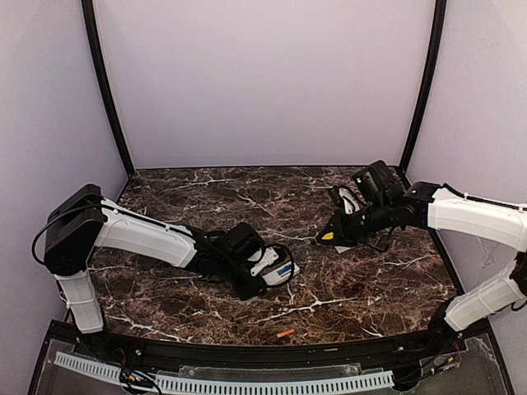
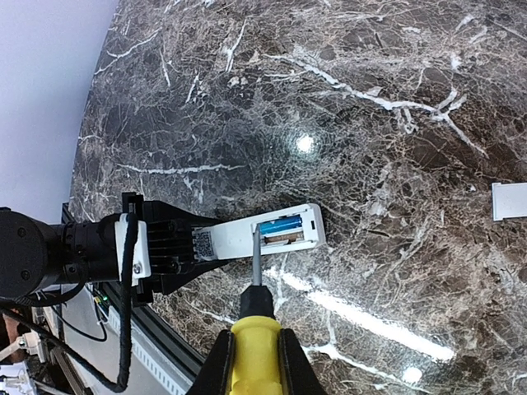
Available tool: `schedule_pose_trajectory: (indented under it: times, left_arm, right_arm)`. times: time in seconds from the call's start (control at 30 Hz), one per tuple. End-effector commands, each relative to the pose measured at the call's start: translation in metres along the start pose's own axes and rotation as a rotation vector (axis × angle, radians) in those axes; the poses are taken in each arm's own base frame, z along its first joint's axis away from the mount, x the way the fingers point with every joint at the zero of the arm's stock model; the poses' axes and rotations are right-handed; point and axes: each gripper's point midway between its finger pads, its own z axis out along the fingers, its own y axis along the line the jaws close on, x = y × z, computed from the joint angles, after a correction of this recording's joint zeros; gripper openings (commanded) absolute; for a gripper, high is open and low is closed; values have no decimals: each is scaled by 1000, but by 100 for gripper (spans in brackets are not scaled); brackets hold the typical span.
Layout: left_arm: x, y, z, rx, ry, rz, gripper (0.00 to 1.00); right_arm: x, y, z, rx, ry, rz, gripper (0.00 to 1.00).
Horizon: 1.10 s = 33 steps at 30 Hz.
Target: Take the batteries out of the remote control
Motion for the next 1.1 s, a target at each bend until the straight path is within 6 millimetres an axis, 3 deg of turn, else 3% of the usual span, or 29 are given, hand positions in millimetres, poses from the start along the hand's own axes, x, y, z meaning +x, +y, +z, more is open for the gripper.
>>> schedule_pose_trajectory:
  times: [0.0,0.33,0.77,1.07]
  left_arm:
    - [0,1,1,-19,12,-27,36]
    - [-16,12,-1,-87,-37,-105,15]
    - [-38,18,0,-135,-91,-221,11]
    - [-37,17,6,-154,-76,-277,10]
  right_arm:
    - [3,-11,3,37,3,36,0]
    - [10,-24,15,46,-8,179,0]
    - [-4,-14,25,3,-29,217,0]
    - [-18,-10,40,-10,-46,246,0]
